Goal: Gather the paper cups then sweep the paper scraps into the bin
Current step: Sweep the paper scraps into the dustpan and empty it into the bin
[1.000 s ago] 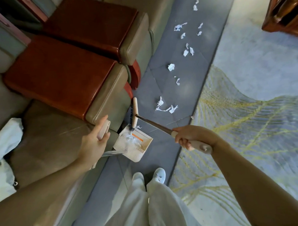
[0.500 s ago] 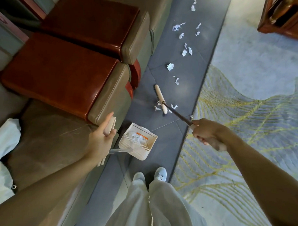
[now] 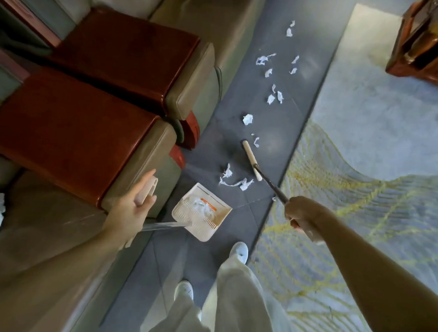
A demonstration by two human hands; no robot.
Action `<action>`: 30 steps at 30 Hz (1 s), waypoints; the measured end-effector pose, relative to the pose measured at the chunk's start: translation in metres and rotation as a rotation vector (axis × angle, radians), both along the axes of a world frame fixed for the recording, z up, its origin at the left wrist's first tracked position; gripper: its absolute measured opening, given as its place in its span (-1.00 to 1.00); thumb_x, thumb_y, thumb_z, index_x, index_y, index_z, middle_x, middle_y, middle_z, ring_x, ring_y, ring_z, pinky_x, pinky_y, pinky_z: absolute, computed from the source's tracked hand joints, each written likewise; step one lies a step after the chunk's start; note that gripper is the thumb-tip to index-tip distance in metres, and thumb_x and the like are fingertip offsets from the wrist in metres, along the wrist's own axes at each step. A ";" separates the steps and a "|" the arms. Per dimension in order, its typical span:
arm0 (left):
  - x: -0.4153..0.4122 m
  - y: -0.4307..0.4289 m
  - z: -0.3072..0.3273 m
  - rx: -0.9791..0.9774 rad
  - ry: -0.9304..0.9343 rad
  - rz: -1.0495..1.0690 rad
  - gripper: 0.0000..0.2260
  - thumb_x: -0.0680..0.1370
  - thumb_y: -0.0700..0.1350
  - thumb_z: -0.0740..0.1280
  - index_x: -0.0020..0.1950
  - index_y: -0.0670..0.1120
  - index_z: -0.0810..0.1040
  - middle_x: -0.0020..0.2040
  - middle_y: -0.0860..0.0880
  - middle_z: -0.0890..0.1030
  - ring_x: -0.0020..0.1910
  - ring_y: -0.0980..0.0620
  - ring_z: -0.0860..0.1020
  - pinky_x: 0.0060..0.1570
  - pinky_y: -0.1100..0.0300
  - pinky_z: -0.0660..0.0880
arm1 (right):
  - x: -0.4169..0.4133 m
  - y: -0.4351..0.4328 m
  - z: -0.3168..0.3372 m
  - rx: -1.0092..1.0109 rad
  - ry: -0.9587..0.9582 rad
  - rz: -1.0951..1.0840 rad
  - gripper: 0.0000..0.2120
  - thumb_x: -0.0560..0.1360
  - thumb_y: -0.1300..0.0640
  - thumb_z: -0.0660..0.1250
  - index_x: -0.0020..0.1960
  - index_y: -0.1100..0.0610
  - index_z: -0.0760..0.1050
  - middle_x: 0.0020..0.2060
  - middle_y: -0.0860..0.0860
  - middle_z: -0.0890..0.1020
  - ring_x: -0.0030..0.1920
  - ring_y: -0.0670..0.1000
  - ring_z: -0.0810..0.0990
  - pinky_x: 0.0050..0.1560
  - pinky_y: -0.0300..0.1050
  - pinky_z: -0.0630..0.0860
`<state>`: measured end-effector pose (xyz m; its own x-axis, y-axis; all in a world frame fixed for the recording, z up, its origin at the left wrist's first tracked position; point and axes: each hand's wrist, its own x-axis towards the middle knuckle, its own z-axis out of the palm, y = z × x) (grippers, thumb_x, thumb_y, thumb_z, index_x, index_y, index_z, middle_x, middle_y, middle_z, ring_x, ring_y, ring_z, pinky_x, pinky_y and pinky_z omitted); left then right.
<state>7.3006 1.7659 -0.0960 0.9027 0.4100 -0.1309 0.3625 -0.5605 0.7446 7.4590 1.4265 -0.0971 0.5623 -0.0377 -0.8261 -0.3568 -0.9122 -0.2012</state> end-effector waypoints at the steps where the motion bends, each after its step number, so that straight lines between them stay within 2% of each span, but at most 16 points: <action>1: 0.001 0.000 0.002 -0.009 0.010 0.005 -0.55 0.60 -0.04 0.29 0.36 0.43 0.32 -0.19 0.02 0.58 -0.47 0.24 0.48 -0.39 0.30 0.43 | 0.007 0.000 -0.002 0.016 0.022 -0.019 -0.82 0.48 0.36 0.20 -0.28 0.23 0.41 -0.53 0.08 0.49 -0.68 -0.09 0.42 -0.61 -0.33 0.32; 3: 0.001 -0.005 0.005 -0.011 0.044 0.014 -0.57 0.60 -0.08 0.29 0.39 0.33 0.36 -0.11 -0.15 0.59 -0.36 0.12 0.59 -0.31 0.08 0.51 | 0.015 0.000 -0.002 0.034 0.097 -0.051 -0.71 0.46 0.37 0.20 -0.43 0.24 0.40 -0.67 0.05 0.44 -0.68 -0.06 0.41 -0.59 -0.35 0.30; 5: 0.000 -0.011 0.009 0.012 0.058 0.010 -0.58 0.59 -0.12 0.31 0.42 0.17 0.40 -0.06 -0.35 0.58 -0.15 -0.29 0.60 -0.11 -0.22 0.54 | 0.017 -0.003 -0.002 0.039 0.115 -0.046 -0.70 0.45 0.38 0.15 -0.45 0.27 0.37 -0.67 0.10 0.40 -0.66 0.00 0.36 -0.56 -0.34 0.28; 6: -0.002 -0.012 0.011 0.028 0.045 -0.008 -0.59 0.58 -0.14 0.32 0.42 0.10 0.41 -0.08 -0.37 0.60 -0.16 -0.36 0.57 -0.05 -0.24 0.52 | 0.018 -0.004 -0.001 0.036 0.094 -0.051 -0.72 0.45 0.39 0.13 -0.43 0.27 0.35 -0.65 0.12 0.37 -0.65 0.00 0.31 -0.55 -0.35 0.25; 7: -0.005 -0.012 0.011 0.042 0.027 -0.032 -0.59 0.57 -0.15 0.32 0.41 0.07 0.42 -0.11 -0.31 0.63 -0.23 -0.26 0.57 -0.01 -0.16 0.53 | 0.015 -0.003 -0.001 0.045 0.100 -0.083 -0.73 0.45 0.39 0.12 -0.42 0.27 0.34 -0.62 0.12 0.35 -0.62 0.00 0.28 -0.53 -0.34 0.23; 9: -0.014 -0.007 0.012 0.066 0.009 -0.097 -0.59 0.56 -0.12 0.31 0.40 0.07 0.40 -0.12 -0.08 0.65 -0.27 0.14 0.53 -0.01 0.24 0.50 | 0.007 0.004 0.000 0.019 0.120 -0.017 -0.75 0.47 0.38 0.14 -0.38 0.25 0.35 -0.59 0.11 0.39 -0.59 0.00 0.32 -0.54 -0.32 0.24; 10: -0.019 -0.003 0.013 0.069 0.008 -0.117 -0.59 0.56 -0.13 0.31 0.40 0.08 0.40 -0.14 -0.03 0.64 -0.30 0.16 0.53 -0.06 0.36 0.48 | -0.002 0.006 0.000 -0.003 0.106 0.042 -0.76 0.50 0.36 0.17 -0.35 0.24 0.36 -0.60 0.08 0.42 -0.60 -0.01 0.36 -0.57 -0.33 0.24; 11: -0.026 0.001 0.014 0.068 0.012 -0.120 -0.58 0.56 -0.17 0.33 0.40 0.07 0.41 -0.15 -0.07 0.64 -0.29 0.08 0.56 -0.07 0.29 0.50 | -0.011 0.009 0.000 -0.016 0.090 0.084 -0.76 0.52 0.34 0.19 -0.32 0.23 0.36 -0.61 0.07 0.44 -0.61 -0.03 0.38 -0.59 -0.33 0.25; 13: -0.040 0.008 0.015 0.062 0.006 -0.123 -0.56 0.55 -0.24 0.36 0.40 0.02 0.44 -0.12 -0.27 0.64 -0.19 -0.28 0.58 -0.06 -0.10 0.54 | -0.038 0.013 -0.001 -0.039 0.083 0.159 -0.81 0.51 0.34 0.20 -0.27 0.22 0.38 -0.56 0.08 0.47 -0.57 -0.01 0.42 -0.57 -0.30 0.29; 15: -0.054 0.017 0.015 0.026 0.021 -0.148 -0.54 0.54 -0.25 0.36 0.41 0.02 0.44 -0.10 -0.29 0.64 -0.13 -0.36 0.56 -0.07 -0.18 0.54 | -0.071 0.018 0.001 -0.063 0.096 0.201 -0.94 0.48 0.35 0.19 -0.13 0.25 0.42 -0.50 0.09 0.49 -0.52 0.01 0.44 -0.49 -0.25 0.35; 18: -0.073 0.028 0.008 -0.002 0.016 -0.195 -0.50 0.55 -0.24 0.37 0.38 0.20 0.40 -0.35 0.05 0.60 -0.47 0.10 0.51 -0.24 0.36 0.49 | -0.112 0.021 0.005 -0.081 0.156 0.221 -0.75 0.47 0.36 0.19 0.14 0.28 0.40 -0.47 0.09 0.49 -0.49 0.03 0.45 -0.45 -0.17 0.37; 20: -0.079 0.034 0.003 -0.008 0.026 -0.226 -0.47 0.55 -0.21 0.36 0.33 0.34 0.35 -0.39 0.06 0.54 -0.54 0.13 0.36 -0.38 0.42 0.36 | -0.128 0.019 0.008 -0.114 0.147 0.183 -0.67 0.46 0.39 0.18 0.21 0.27 0.37 -0.47 0.11 0.49 -0.52 0.03 0.46 -0.53 -0.20 0.37; 23: -0.086 0.039 -0.005 0.017 0.038 -0.266 -0.45 0.56 -0.17 0.36 0.33 0.40 0.31 -0.13 0.04 0.57 -0.43 -0.08 0.49 -0.29 0.37 0.41 | -0.144 0.012 0.009 -0.156 0.097 0.143 -0.63 0.47 0.41 0.17 0.26 0.27 0.34 -0.45 0.14 0.51 -0.57 0.02 0.47 -0.58 -0.20 0.39; 25: -0.090 0.036 -0.008 0.047 0.013 -0.278 -0.48 0.55 -0.19 0.37 0.42 0.23 0.36 0.09 0.15 0.55 -0.21 0.06 0.58 -0.14 0.56 0.37 | -0.151 0.007 0.008 -0.165 0.051 0.090 -0.67 0.49 0.39 0.16 0.25 0.29 0.34 -0.40 0.15 0.52 -0.58 0.02 0.48 -0.61 -0.21 0.37; 27: -0.091 0.030 -0.011 0.026 0.013 -0.256 -0.50 0.55 -0.20 0.36 0.45 0.11 0.37 0.21 0.20 0.47 0.10 0.21 0.50 0.04 0.61 0.28 | -0.154 0.001 0.004 -0.195 -0.020 0.040 -0.70 0.52 0.35 0.12 0.25 0.25 0.35 -0.33 0.14 0.52 -0.55 0.03 0.48 -0.66 -0.26 0.31; 30: -0.089 0.020 -0.014 0.003 0.019 -0.214 -0.51 0.56 -0.22 0.35 0.45 0.08 0.38 0.23 0.19 0.47 0.17 0.17 0.48 0.04 0.60 0.25 | -0.150 -0.008 -0.007 -0.204 -0.112 -0.052 -0.70 0.55 0.31 0.11 0.27 0.20 0.34 -0.27 0.13 0.49 -0.49 0.04 0.50 -0.70 -0.35 0.25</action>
